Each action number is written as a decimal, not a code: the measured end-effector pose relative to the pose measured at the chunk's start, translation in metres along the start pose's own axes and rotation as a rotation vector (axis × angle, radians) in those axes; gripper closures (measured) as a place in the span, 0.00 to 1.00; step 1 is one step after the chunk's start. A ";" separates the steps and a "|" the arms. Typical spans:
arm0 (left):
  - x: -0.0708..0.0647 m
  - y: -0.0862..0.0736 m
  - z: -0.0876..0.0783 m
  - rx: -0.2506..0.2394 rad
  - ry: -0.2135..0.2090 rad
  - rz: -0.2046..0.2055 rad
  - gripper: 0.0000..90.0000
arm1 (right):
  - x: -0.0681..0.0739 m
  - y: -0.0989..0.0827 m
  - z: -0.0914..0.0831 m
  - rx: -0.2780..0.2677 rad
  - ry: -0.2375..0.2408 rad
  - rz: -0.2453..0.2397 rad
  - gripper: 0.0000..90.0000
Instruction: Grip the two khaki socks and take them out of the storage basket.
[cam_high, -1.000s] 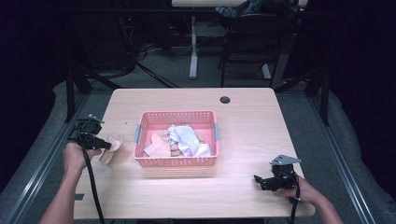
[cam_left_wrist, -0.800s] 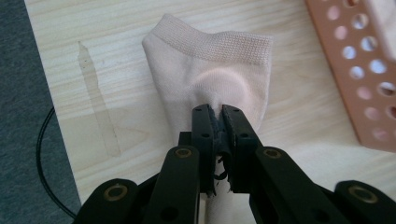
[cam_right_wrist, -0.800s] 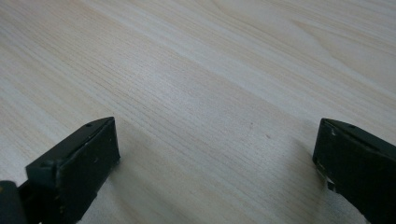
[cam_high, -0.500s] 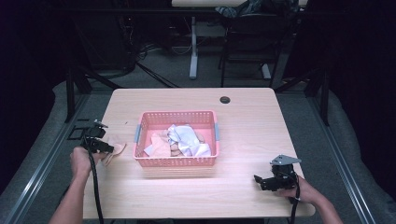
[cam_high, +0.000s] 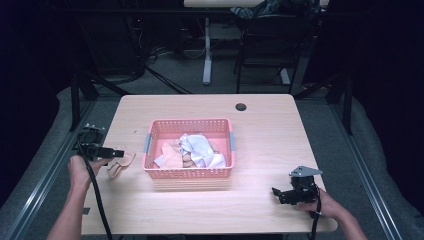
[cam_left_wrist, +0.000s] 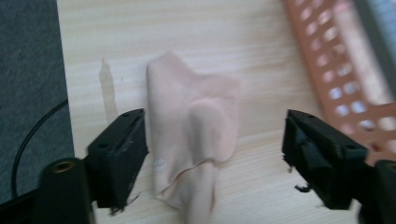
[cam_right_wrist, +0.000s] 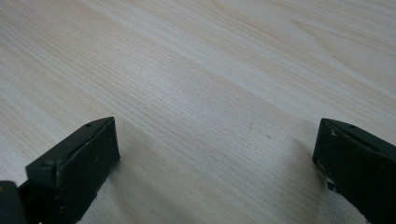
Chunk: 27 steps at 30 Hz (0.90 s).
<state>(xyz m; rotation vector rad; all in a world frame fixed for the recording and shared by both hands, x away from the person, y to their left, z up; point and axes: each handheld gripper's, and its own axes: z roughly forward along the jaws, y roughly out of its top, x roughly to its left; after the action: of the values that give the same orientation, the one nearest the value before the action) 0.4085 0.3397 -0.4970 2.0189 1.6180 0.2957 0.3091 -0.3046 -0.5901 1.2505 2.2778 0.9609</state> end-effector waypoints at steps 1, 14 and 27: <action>-0.003 0.002 -0.004 -0.001 -0.006 0.016 0.17 | 0.000 0.000 0.000 -0.002 -0.004 0.002 0.00; -0.055 0.031 -0.024 -0.045 -0.028 0.145 0.00 | 0.000 0.000 0.000 -0.001 -0.004 0.002 0.00; -0.117 0.041 -0.002 -0.058 -0.115 0.255 0.00 | 0.000 0.000 0.000 -0.001 -0.004 0.002 0.00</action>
<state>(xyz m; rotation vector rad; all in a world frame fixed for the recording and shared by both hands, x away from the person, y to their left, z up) 0.4120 0.2228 -0.4558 2.1566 1.2701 0.3091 0.3089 -0.3045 -0.5900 1.2534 2.2728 0.9591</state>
